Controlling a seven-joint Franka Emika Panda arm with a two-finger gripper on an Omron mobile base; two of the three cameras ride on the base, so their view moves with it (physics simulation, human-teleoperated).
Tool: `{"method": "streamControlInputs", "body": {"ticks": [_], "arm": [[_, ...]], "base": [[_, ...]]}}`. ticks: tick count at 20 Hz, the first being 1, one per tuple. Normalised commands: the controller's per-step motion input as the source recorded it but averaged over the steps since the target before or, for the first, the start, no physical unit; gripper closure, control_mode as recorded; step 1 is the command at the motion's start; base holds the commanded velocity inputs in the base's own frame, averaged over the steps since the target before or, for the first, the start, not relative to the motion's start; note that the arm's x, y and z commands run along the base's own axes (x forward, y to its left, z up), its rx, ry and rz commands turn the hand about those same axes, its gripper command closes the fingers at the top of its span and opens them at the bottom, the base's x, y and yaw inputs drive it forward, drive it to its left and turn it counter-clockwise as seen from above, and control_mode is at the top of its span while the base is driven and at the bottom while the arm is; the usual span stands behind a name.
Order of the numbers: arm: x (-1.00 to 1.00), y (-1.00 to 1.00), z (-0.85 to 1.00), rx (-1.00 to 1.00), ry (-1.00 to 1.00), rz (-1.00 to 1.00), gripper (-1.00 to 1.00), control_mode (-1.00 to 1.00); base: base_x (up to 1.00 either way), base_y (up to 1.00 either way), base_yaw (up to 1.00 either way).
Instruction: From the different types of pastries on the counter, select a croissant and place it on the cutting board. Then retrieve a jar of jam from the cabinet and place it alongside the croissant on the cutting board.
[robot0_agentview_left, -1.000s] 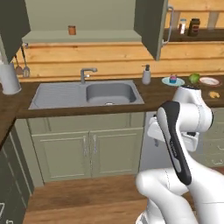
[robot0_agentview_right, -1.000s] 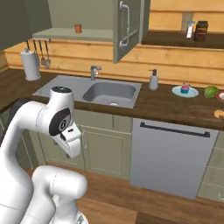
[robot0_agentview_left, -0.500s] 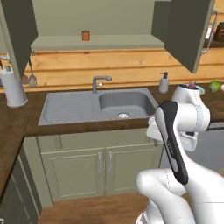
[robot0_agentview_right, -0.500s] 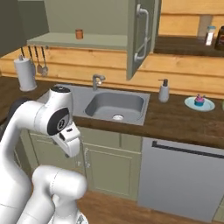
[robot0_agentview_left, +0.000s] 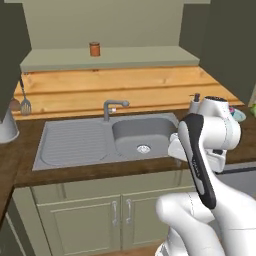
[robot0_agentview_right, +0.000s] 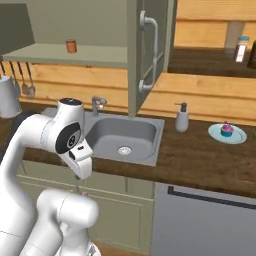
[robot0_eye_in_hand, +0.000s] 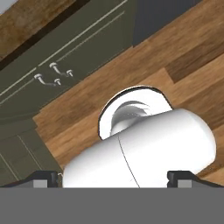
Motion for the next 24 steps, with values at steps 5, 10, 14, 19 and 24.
{"method": "streamControlInputs", "body": {"ticks": [5,10,14,19,24], "arm": [[0.0,0.0,0.0,0.0,0.0,0.0,-1.0,1.0],[0.0,0.0,0.0,0.0,0.0,0.0,-1.0,1.0],[0.0,0.0,0.0,0.0,0.0,0.0,-1.0,1.0],[0.0,0.0,0.0,0.0,0.0,0.0,-1.0,1.0],[0.0,0.0,0.0,0.0,0.0,0.0,-1.0,1.0]], "base": [[0.59,0.0,-0.04],[0.53,0.0,-0.03],[0.47,0.0,-0.03],[0.44,0.0,-0.02],[0.15,0.0,0.0]]}}
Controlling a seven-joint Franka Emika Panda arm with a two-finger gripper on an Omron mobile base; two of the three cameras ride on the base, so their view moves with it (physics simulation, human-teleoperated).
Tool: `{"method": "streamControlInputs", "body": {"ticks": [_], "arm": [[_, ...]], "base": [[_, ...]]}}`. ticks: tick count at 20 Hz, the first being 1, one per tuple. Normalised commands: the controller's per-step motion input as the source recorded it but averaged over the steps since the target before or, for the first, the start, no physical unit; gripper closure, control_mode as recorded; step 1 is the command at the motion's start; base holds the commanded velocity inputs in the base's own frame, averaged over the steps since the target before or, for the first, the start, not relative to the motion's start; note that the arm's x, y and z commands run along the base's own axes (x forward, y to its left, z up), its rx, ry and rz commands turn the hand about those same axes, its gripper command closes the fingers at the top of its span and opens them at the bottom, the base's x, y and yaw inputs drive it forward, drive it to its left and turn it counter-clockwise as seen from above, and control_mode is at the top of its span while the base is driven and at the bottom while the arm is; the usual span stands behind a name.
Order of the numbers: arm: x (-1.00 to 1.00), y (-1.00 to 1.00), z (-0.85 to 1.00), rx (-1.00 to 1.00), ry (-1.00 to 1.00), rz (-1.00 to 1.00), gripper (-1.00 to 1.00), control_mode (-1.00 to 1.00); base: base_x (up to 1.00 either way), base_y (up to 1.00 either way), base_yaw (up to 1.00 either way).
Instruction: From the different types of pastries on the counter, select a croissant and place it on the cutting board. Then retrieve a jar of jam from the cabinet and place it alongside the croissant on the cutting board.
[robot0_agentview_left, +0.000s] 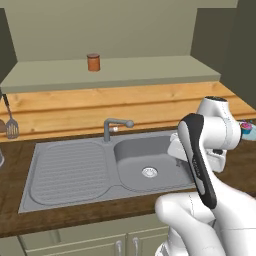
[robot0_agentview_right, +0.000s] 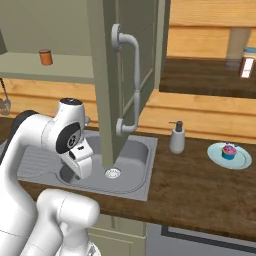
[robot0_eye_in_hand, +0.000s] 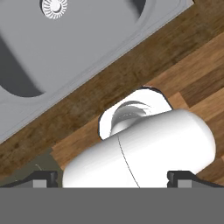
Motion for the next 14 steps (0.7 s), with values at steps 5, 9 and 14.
{"method": "streamControlInputs", "body": {"ticks": [5,9,14], "arm": [[0.0,0.0,0.0,0.0,0.0,0.0,-1.0,1.0],[0.0,0.0,0.0,0.0,0.0,0.0,-1.0,1.0],[0.08,0.13,0.17,0.0,-0.08,0.06,-1.0,-1.0]], "base": [[-0.12,0.43,0.03],[0.0,0.68,0.07],[0.08,0.24,0.05]]}}
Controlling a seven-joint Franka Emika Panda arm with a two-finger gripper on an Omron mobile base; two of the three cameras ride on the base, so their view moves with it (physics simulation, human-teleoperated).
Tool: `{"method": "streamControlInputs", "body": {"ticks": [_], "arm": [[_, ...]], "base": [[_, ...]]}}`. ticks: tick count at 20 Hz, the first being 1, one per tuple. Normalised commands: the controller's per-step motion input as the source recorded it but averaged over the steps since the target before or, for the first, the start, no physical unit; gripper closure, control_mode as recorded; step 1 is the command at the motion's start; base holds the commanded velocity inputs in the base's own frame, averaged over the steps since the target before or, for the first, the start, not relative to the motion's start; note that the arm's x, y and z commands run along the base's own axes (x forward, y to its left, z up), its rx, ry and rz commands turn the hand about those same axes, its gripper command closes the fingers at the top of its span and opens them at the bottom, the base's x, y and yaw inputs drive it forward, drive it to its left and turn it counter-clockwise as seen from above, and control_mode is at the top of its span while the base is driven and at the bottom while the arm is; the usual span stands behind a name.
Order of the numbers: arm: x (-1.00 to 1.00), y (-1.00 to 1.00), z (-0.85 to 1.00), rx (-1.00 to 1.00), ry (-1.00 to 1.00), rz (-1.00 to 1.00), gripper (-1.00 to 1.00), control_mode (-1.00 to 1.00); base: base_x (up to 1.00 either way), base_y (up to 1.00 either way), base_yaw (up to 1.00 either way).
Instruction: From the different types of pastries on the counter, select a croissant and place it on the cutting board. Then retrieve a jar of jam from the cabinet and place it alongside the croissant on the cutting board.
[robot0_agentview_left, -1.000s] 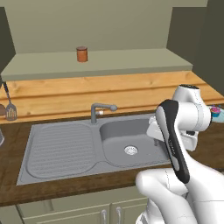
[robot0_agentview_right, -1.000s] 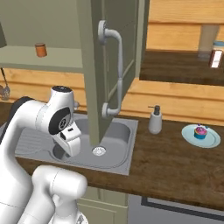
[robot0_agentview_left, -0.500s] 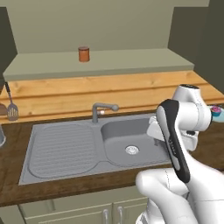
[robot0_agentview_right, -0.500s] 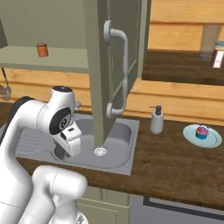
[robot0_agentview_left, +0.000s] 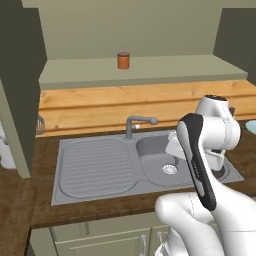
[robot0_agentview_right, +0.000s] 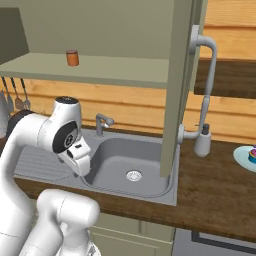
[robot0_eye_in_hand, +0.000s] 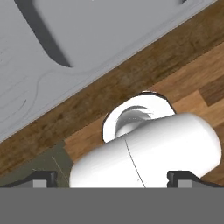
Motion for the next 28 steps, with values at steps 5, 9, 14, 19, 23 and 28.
{"method": "streamControlInputs", "body": {"ticks": [5,9,14,19,23,28], "arm": [[0.06,0.27,0.94,0.0,-0.46,0.29,-1.0,-1.0],[0.04,0.23,1.0,0.0,-0.54,0.27,-1.0,-1.0],[0.11,0.27,0.8,0.0,-0.42,0.2,-1.0,-1.0],[0.06,0.32,0.74,0.0,-0.43,0.09,-1.0,-1.0],[0.27,0.14,0.79,0.0,-0.46,0.03,-1.0,-1.0],[0.4,0.08,0.55,-0.04,-0.27,0.0,-1.0,-1.0]], "base": [[0.0,0.0,0.0],[0.0,0.0,0.0],[0.0,0.0,0.0],[0.0,0.0,0.0],[0.0,0.0,0.0],[0.0,0.0,0.0]]}}
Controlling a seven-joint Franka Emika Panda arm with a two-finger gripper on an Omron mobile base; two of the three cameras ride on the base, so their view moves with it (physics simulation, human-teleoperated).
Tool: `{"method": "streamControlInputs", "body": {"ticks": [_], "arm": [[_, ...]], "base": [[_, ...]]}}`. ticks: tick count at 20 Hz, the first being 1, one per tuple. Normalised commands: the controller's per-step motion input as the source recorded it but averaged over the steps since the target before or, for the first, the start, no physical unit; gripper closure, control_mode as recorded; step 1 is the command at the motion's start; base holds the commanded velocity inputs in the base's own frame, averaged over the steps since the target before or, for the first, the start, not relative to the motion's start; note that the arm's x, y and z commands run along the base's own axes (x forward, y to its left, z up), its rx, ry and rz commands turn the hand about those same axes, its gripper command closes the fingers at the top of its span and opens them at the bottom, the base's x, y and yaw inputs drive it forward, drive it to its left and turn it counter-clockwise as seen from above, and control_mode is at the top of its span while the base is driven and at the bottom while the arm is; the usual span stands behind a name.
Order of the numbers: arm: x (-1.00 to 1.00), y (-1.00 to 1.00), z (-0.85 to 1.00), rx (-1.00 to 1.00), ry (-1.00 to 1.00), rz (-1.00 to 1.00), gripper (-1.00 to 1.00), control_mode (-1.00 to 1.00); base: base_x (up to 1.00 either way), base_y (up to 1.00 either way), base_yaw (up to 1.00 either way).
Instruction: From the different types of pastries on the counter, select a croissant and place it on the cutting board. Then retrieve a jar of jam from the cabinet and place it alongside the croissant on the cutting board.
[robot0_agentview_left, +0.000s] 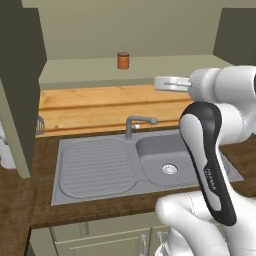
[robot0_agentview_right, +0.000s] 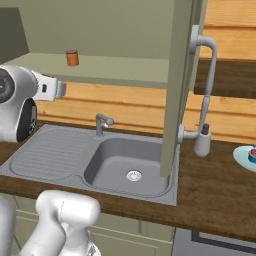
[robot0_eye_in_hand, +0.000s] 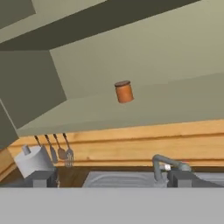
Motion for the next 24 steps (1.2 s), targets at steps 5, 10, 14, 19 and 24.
{"method": "streamControlInputs", "body": {"ticks": [5,10,14,19,24], "arm": [[0.5,0.13,0.15,-0.03,0.01,0.0,-1.0,-1.0],[0.09,0.02,-0.02,-0.03,0.02,0.01,-1.0,-1.0],[0.03,0.0,0.02,-0.02,0.0,0.0,-1.0,-1.0],[0.11,0.01,0.16,-0.1,0.0,0.04,-1.0,-1.0],[0.22,0.25,0.12,-0.21,0.0,0.0,-1.0,-1.0]], "base": [[0.0,0.0,0.0],[0.0,0.0,0.0],[0.0,0.0,0.0],[0.0,0.0,0.0],[0.0,0.0,0.0]]}}
